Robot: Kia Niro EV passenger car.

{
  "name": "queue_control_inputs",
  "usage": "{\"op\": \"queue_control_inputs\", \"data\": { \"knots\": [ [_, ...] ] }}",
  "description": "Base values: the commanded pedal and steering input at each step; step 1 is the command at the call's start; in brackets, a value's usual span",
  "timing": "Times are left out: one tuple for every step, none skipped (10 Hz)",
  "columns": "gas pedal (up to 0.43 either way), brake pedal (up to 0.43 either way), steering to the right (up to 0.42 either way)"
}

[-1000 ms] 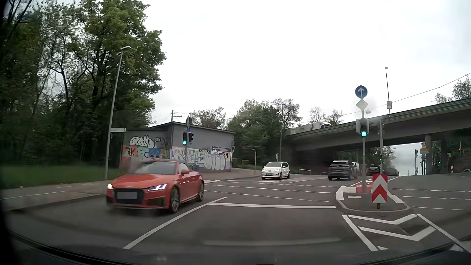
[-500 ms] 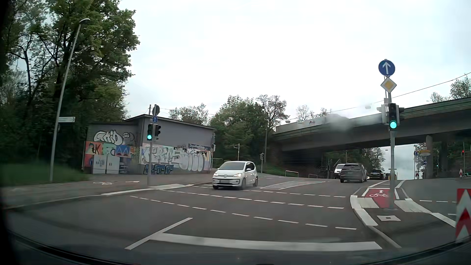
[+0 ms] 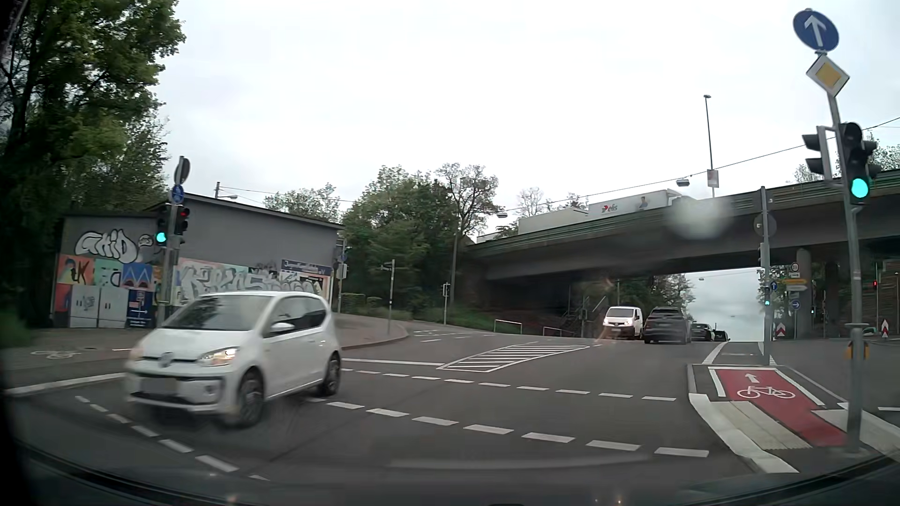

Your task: Follow the waypoints while adhering to traffic rules and regulations

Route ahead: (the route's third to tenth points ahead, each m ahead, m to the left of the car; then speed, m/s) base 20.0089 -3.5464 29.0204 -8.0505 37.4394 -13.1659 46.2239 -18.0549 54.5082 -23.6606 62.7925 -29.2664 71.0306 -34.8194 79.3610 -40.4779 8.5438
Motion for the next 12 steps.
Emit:
{"op": "queue_control_inputs", "data": {
  "knots": [
    [0.15,0.0,0.138],
    [0.157,0.0,0.143],
    [0.157,0.0,0.143],
    [0.157,0.0,0.143],
    [0.157,0.0,0.143],
    [0.157,0.0,0.142],
    [0.157,0.0,0.141],
    [0.157,0.0,0.134],
    [0.157,0.0,0.125],
    [0.157,0.0,0.109],
    [0.157,0.0,0.099],
    [0.157,0.0,0.089]
  ]
}}
